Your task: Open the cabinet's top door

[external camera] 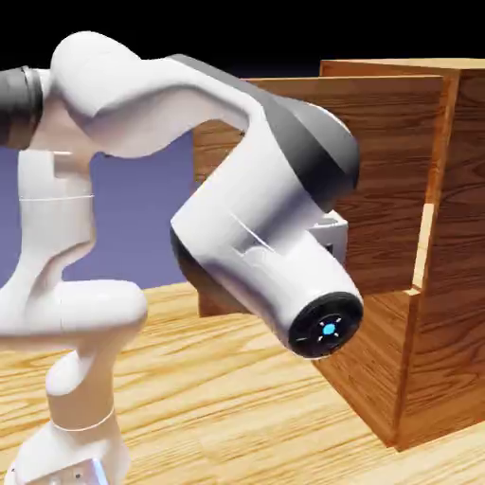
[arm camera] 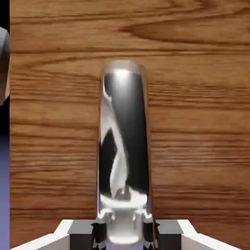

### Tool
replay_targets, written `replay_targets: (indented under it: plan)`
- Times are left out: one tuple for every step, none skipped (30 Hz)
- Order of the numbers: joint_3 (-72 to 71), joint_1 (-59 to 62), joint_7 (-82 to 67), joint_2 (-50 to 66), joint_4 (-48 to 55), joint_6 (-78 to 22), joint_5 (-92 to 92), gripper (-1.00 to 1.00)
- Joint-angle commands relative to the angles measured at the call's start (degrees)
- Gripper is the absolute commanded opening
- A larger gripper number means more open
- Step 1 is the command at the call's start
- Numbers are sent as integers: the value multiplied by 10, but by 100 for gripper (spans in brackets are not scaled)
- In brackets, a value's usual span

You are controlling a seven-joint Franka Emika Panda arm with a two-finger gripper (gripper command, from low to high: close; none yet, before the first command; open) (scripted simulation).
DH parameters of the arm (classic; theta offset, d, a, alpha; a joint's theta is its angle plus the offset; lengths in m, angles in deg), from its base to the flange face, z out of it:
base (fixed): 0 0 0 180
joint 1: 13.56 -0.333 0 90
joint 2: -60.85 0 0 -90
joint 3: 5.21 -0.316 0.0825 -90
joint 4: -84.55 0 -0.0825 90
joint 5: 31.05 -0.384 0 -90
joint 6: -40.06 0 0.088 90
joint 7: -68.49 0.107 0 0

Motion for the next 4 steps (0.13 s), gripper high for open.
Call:
replay_targets:
  plan:
    - [-5, -3, 2, -21, 20, -1, 10, -100]
    - [-7, -6, 4, -35, 33, -2, 17, -100]
    - [-7, -6, 4, -35, 34, -2, 17, 100]
    - [-7, -6, 4, -35, 34, -2, 17, 100]
